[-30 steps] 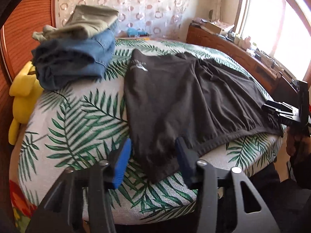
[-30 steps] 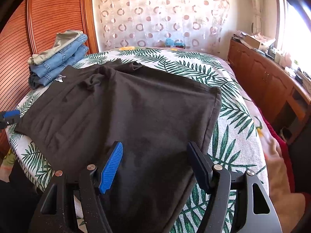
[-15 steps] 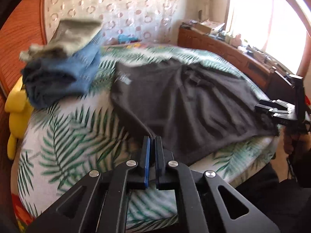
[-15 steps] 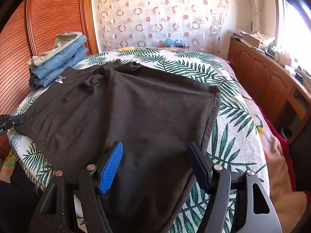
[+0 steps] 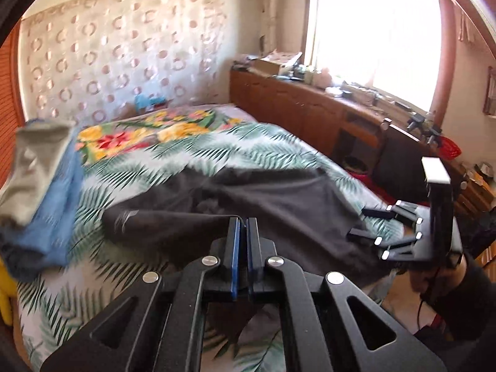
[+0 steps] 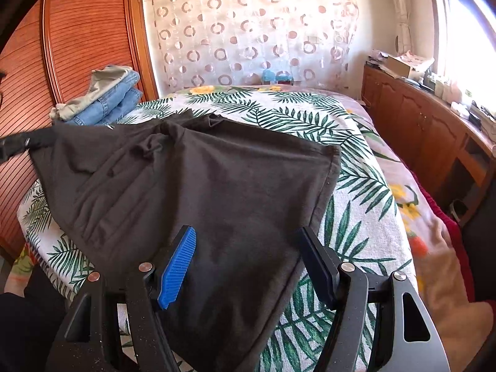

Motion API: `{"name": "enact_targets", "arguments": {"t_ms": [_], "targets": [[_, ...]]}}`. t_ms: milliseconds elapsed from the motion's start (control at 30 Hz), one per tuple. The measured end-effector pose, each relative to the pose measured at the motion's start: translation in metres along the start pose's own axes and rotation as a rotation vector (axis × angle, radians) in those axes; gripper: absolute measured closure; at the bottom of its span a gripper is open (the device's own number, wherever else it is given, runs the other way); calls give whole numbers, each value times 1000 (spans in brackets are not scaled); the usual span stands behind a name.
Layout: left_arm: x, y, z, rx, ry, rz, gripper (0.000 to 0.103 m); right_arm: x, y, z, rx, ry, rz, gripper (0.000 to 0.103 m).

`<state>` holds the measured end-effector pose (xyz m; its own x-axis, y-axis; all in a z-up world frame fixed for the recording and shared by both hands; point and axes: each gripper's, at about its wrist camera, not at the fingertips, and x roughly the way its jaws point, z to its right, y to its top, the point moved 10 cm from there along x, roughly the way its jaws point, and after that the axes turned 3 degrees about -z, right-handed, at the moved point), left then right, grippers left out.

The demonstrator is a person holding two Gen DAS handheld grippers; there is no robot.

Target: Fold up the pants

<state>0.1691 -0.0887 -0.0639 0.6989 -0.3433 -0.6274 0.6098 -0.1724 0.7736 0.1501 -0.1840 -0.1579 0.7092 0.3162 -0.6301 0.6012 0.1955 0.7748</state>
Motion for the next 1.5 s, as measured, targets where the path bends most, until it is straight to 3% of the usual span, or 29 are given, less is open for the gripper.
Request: {"name": "enact_targets", "arguments": {"t_ms": [233, 600, 633, 700, 733, 800, 867, 1067, 1500], "targets": [[17, 29, 26, 40, -55, 3, 98, -7, -2, 7, 16, -5, 7, 33], [25, 21, 34, 57, -30, -17, 96, -9, -2, 10, 32, -3, 9, 33], [23, 20, 31, 53, -22, -17, 92, -9, -1, 9, 31, -4, 10, 33], [18, 19, 28, 45, -11, -10, 61, -9, -1, 9, 26, -5, 12, 33], [15, 19, 25, 39, -6, -3, 54, -9, 0, 9, 24, -6, 12, 33], [9, 17, 20, 23, -10, 10, 30, -9, 0, 7, 19, -8, 13, 33], [5, 16, 13, 10, 3, 24, 23, -9, 1, 7, 18, -9, 13, 33], [-2, 2, -6, -22, 36, 31, 22, -9, 2, 3, 13, -1, 15, 33], [32, -59, -28, -62, 66, -110, 23, -12, 11, -20, -20, 33, 39, 33]]}}
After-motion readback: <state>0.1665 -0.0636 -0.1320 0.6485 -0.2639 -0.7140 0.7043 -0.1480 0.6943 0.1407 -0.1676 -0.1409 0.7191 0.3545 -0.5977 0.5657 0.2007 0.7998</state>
